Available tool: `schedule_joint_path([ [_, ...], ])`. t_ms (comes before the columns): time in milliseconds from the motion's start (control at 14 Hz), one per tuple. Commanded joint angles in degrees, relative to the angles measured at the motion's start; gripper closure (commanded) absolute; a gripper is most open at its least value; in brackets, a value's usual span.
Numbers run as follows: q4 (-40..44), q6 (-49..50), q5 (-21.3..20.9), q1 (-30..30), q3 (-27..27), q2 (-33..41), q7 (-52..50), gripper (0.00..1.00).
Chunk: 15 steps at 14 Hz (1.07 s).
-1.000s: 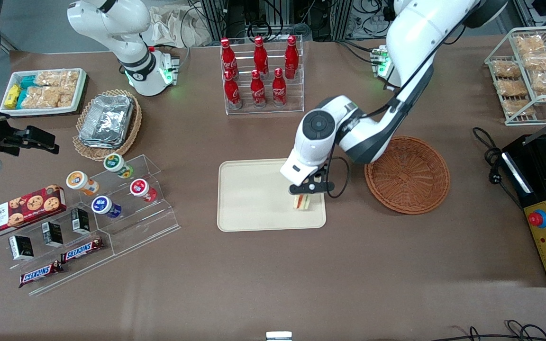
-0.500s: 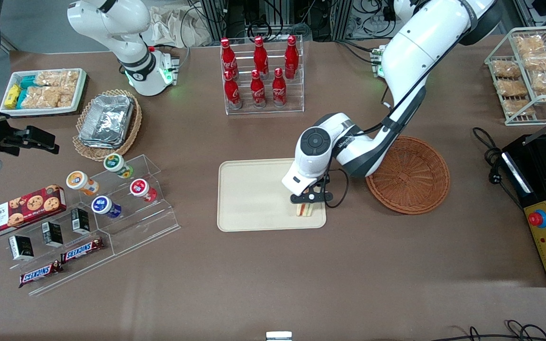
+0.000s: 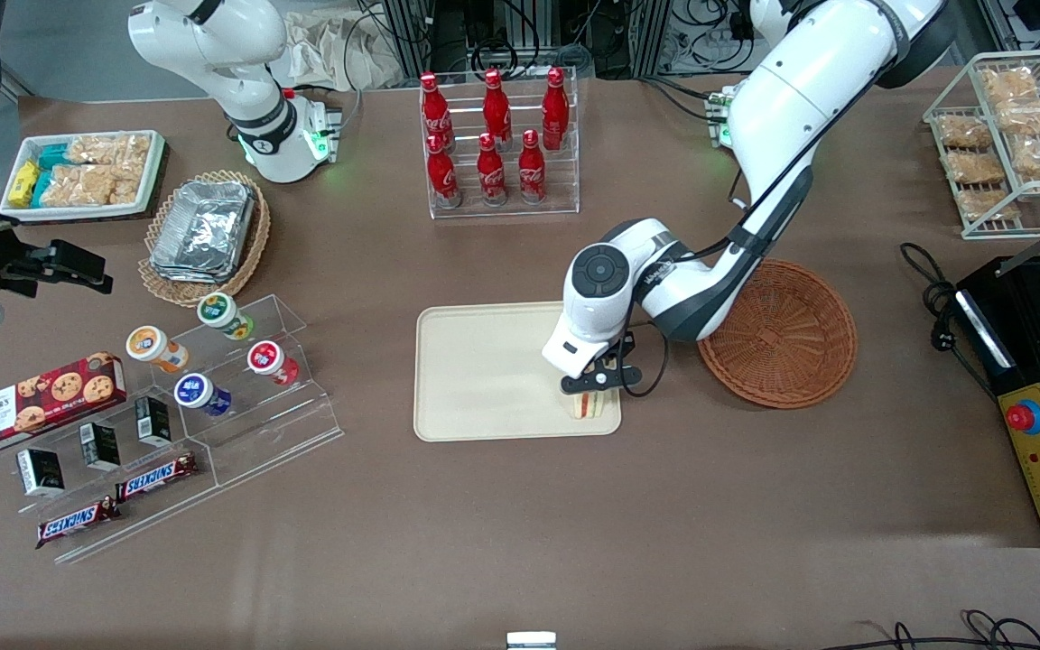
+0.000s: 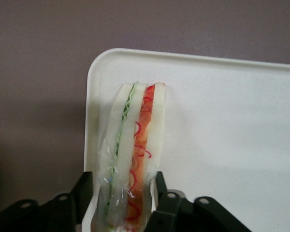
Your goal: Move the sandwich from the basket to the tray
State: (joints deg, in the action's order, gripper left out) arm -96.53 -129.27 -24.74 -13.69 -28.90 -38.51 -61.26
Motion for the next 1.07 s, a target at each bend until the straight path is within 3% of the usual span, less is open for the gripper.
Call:
schedule_joint_path([
  [0,1.8,0.9,-1.6,-0.1,-0.2,1.1,-7.4,0.0],
  [143,2.8,3.0,-1.6,0.0,-0.2,4.4,-13.7,0.0],
  [286,4.1,8.4,-1.9,0.0,-0.2,7.4,-13.3,0.0],
  [500,5.6,17.7,-1.0,1.5,-0.3,12.9,-4.9,0.0],
  [571,5.5,21.4,1.5,4.3,-0.6,14.9,-0.7,0.0],
  [714,5.5,26.8,10.5,7.1,-0.3,22.0,11.7,0.0],
  [929,5.6,37.5,22.1,5.5,14.3,32.2,35.6,0.0],
  [1000,5.4,40.0,23.8,4.2,20.7,35.1,44.2,0.0],
])
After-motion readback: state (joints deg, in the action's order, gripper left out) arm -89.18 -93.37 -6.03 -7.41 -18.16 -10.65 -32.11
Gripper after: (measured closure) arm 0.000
